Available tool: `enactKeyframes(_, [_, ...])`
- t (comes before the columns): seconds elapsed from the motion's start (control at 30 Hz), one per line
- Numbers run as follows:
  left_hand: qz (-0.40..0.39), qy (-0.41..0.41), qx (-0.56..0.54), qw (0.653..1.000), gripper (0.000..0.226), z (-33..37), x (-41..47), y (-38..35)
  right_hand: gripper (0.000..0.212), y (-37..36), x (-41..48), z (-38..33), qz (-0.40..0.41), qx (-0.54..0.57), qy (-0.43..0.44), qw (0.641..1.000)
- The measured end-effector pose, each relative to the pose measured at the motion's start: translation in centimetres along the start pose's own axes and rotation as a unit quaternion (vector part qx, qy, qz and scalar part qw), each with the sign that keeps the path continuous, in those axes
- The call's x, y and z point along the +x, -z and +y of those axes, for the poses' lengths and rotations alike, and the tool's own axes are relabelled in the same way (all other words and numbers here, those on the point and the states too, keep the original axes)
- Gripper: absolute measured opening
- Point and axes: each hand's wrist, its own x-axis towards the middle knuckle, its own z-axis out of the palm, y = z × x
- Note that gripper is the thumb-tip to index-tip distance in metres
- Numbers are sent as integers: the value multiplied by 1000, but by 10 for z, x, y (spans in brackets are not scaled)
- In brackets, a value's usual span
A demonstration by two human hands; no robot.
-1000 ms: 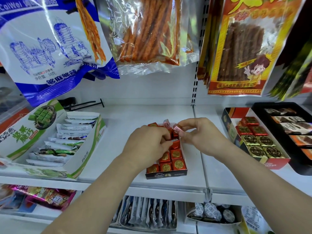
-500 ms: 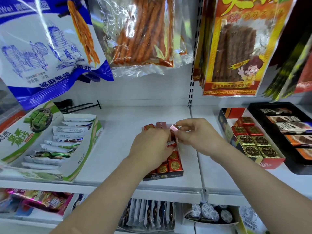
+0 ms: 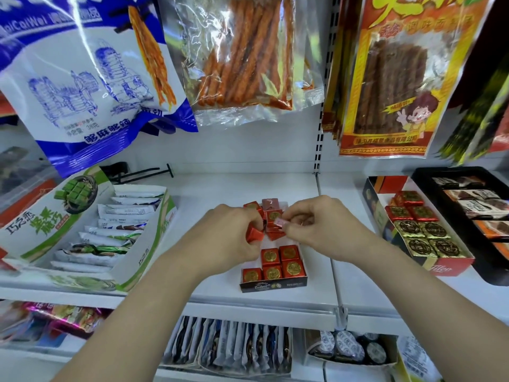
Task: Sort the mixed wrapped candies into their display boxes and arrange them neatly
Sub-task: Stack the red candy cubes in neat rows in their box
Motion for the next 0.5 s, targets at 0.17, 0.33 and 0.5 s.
enactKeyframes(0.17, [-24,0,38,999,18,0,0,-5,18,1,-2,-3,-18,-49,8,999])
enactKeyframes(0.33, [-27,-25,76,996,21,3,-1,-9,18,0,0,-1,-19,-35,8,999])
enactKeyframes(0.5, [-24,-18,78,996,21,-1,-4,-12,18,0,0,-3,-23,-30,9,999])
